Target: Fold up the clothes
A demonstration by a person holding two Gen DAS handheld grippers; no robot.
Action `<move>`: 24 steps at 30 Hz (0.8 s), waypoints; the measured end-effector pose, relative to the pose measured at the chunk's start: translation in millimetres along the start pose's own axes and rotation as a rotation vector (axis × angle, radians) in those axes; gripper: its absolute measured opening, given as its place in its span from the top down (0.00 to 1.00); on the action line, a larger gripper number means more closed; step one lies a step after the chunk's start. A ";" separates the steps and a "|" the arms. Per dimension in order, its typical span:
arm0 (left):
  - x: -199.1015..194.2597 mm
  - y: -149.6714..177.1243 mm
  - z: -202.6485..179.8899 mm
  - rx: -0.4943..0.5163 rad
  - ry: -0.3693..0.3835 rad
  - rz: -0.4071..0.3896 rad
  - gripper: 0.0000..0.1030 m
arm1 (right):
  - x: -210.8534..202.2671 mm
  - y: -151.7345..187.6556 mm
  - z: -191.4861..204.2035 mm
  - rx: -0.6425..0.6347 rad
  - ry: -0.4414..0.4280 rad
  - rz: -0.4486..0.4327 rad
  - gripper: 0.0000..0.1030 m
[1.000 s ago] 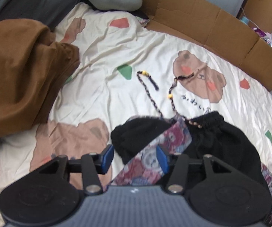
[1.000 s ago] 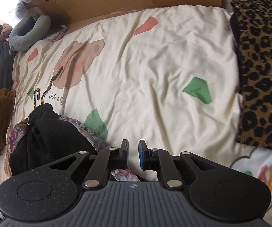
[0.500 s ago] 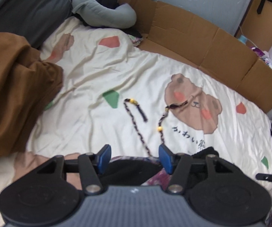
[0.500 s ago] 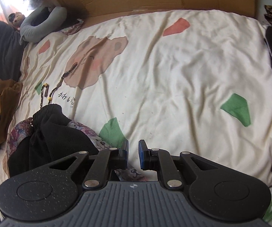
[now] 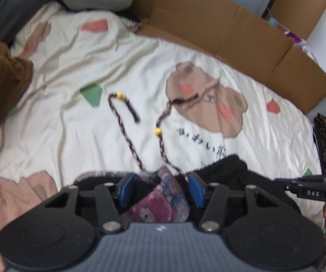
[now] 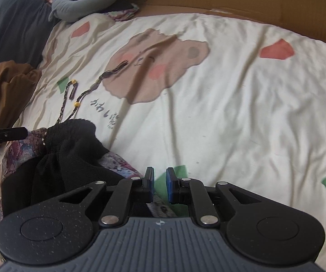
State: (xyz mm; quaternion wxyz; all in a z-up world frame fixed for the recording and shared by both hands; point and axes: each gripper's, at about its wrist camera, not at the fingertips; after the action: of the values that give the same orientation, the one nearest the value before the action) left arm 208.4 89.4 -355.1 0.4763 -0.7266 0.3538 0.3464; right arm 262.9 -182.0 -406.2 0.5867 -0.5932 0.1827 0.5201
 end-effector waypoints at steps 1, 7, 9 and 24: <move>1.3 2.1 2.3 -0.013 -0.001 0.009 0.56 | 2.4 0.2 2.2 -0.007 -0.004 0.006 0.89; -3.3 13.1 11.5 -0.074 0.025 0.056 0.83 | 6.6 3.7 10.8 -0.009 -0.045 0.018 0.89; -6.2 18.9 13.3 -0.075 0.023 0.064 0.89 | 7.0 4.3 13.0 -0.011 -0.065 0.019 0.85; -53.1 54.5 47.7 -0.110 -0.055 0.118 0.95 | 12.2 -7.0 20.3 -0.094 -0.097 -0.007 0.48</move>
State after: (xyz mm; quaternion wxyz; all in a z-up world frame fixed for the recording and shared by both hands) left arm 127.4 127.8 -349.5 0.4242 -0.7197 0.3632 0.4125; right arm 265.3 -157.5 -408.1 0.5681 -0.5947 0.1273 0.5544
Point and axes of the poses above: each gripper's, at about its wrist camera, not at the fingertips, and x roughly the way its jaws point, z to its left, y to its underside, and after that the axes turned 9 degrees about -x, right-handed
